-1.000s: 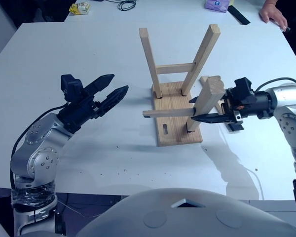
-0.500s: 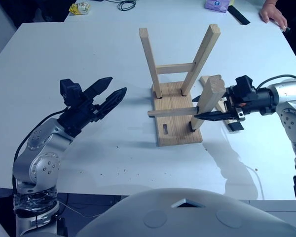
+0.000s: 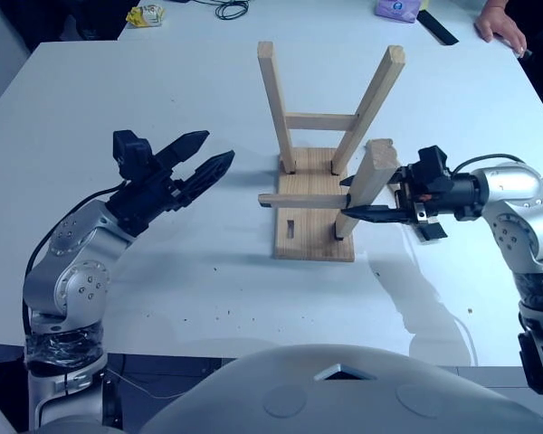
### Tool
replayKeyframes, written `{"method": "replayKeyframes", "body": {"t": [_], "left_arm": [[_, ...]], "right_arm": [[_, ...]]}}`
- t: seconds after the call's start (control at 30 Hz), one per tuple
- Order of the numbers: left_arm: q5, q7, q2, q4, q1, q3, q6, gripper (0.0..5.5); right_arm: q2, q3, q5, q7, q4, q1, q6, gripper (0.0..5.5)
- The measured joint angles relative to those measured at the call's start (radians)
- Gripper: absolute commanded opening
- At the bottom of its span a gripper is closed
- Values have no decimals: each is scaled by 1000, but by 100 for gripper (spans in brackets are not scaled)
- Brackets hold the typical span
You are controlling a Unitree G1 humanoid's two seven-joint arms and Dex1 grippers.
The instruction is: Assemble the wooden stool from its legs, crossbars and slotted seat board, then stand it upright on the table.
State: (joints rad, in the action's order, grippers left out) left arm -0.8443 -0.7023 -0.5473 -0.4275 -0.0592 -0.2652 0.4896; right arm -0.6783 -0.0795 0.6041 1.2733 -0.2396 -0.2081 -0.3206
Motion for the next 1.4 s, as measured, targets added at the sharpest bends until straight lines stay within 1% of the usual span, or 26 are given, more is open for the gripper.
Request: {"method": "replayKeyframes", "body": {"t": [0.1,0.27,0.6,0.77,0.9,1.13,1.27,1.4], "left_arm": [[0,0,0,1,1,-3,0,360],[1,2,1,-1,-10,-6,1,360],[-3,20,2,-41,-51,-20,12,360],[-3,33,7,-54,-69,-21,20,360],[-4,46,12,-72,-77,-21,21,360],[-5,83,50,-118,-122,-20,19,360],[-2,100,69,-140,-154,-19,8,360],[-1,109,74,-142,-158,-16,1,360]], "right_arm": [[27,14,19,-54,-11,31,-14,203],[30,47,23,-52,4,84,23,203],[-12,85,21,-60,-26,203,105,203],[-39,62,-17,-71,-66,221,130,203],[-72,20,-27,-77,-104,228,123,203],[-73,-36,-26,-185,-128,125,-29,203],[-78,-51,-27,-179,-93,87,-40,203],[-78,-72,-33,-171,-73,77,-8,203]]}}
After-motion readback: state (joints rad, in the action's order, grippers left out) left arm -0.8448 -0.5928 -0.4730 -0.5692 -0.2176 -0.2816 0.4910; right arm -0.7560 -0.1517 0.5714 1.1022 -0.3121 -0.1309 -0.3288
